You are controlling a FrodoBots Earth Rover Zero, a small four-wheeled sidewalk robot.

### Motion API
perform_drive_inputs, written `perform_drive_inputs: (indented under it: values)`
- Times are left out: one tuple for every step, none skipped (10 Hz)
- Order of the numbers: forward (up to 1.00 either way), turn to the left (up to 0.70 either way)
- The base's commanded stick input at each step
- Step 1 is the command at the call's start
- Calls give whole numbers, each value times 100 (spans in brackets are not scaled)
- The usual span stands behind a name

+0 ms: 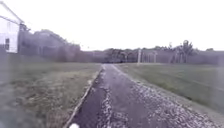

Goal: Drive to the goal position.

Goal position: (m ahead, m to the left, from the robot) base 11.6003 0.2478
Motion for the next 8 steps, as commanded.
perform_drive_inputs:
  values:
    - [70, 0]
    - [70, 0]
    - [70, 0]
    - [70, 0]
    - [70, 0]
    - [70, 0]
    - [70, 0]
    - [70, 0]
